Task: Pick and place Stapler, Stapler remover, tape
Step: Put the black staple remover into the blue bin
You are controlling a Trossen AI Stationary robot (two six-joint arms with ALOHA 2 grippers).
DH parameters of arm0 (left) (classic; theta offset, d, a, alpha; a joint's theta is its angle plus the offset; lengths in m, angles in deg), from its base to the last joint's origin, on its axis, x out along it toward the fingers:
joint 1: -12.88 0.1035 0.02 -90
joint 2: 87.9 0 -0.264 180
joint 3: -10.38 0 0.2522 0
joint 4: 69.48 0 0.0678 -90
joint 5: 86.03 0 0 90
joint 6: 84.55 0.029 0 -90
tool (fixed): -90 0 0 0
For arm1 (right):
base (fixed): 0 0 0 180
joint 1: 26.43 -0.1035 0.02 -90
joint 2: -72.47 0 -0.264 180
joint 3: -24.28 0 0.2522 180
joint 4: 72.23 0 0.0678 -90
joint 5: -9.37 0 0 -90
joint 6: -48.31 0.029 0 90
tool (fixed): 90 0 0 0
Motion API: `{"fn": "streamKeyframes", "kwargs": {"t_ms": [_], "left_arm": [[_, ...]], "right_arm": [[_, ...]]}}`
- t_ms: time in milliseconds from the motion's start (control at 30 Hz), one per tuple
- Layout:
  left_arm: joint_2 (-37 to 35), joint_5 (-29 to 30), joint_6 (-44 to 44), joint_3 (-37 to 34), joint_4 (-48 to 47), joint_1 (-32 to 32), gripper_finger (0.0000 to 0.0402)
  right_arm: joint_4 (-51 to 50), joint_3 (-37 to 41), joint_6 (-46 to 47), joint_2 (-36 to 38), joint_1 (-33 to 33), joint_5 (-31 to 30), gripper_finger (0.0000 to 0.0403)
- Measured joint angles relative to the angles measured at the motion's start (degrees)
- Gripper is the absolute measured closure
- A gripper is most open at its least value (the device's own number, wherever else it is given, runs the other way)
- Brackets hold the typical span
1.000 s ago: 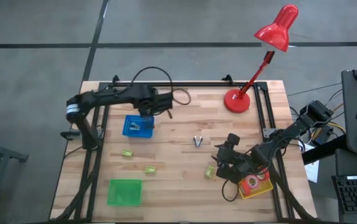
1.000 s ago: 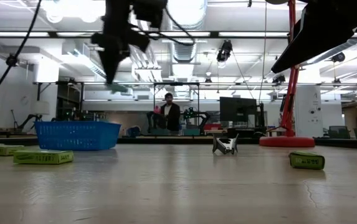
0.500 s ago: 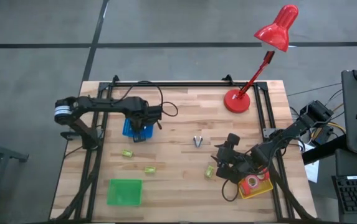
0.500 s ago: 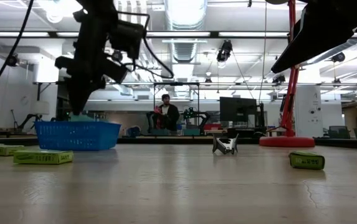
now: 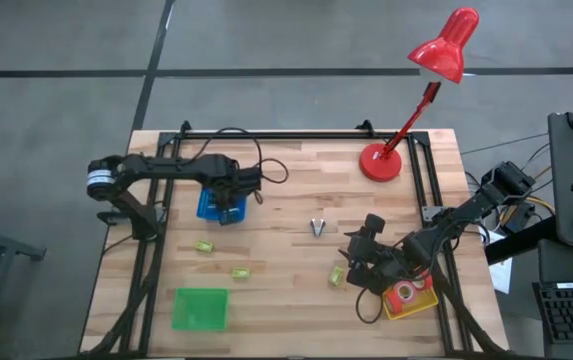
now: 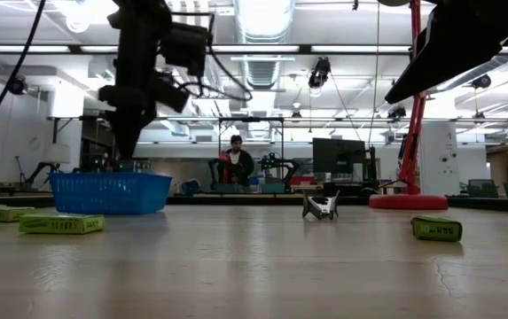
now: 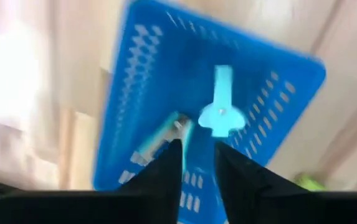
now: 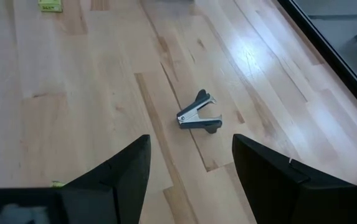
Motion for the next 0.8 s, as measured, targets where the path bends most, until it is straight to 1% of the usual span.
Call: {"fn": "streamKeyframes", "kwargs": {"t_ms": [67, 133, 233, 333, 400, 467, 533, 700, 767, 800], "left_arm": [[0.0, 1.08, 0.03, 1.36, 1.56, 0.0, 0.0289], [-0.17, 1.14, -0.59, 2.48, 5.14, 0.0, 0.0276], [-0.37, 0.34, -8.34, 3.1, 15.43, -0.17, 0.0266], [-0.37, -4.41, -16.74, 2.29, 26.4, -0.18, 0.0263], [-0.26, -8.68, -18.61, 1.07, 33.56, -0.5, 0.0263], [-0.15, -12.39, -14.39, -0.04, 39.32, -1.16, 0.0265], [0.39, -14.3, -5.96, -0.85, 43.73, -2.34, 0.027], [2.35, -14.38, 16.82, -1.36, 48.44, -6.58, 0.028], [3.7, -14.37, 23.5, -1.43, 49.97, -8.08, 0.0282], [4.31, -14.09, 24.56, -1.43, 51.64, -8.7, 0.0282]], "right_arm": [[0.0, 0.0, 0.01, 0.0, -0.01, 0.0, 0.0184], [0.0, 0.0, 0.0, 0.0, -0.01, 0.0, 0.0184], [-0.02, 0.0, 0.0, 0.0, 0.01, -0.02, 0.0184], [-0.05, 0.0, 0.0, 0.0, -0.01, 0.0, 0.0184], [-0.34, -0.01, 0.02, 0.0, 0.0, 0.41, 0.0184], [-1.0, -0.02, -0.22, 0.03, -0.01, 1.26, 0.0184], [-1.5, -0.04, -0.65, 0.04, -0.05, 2.13, 0.0184], [-2.6, -0.04, -0.31, 0.07, -0.12, 2.93, 0.0184], [-2.56, -0.04, -0.31, 0.08, -0.1, 2.93, 0.0184], [-2.53, -0.04, -0.36, 0.09, -0.12, 2.93, 0.0184]]}}
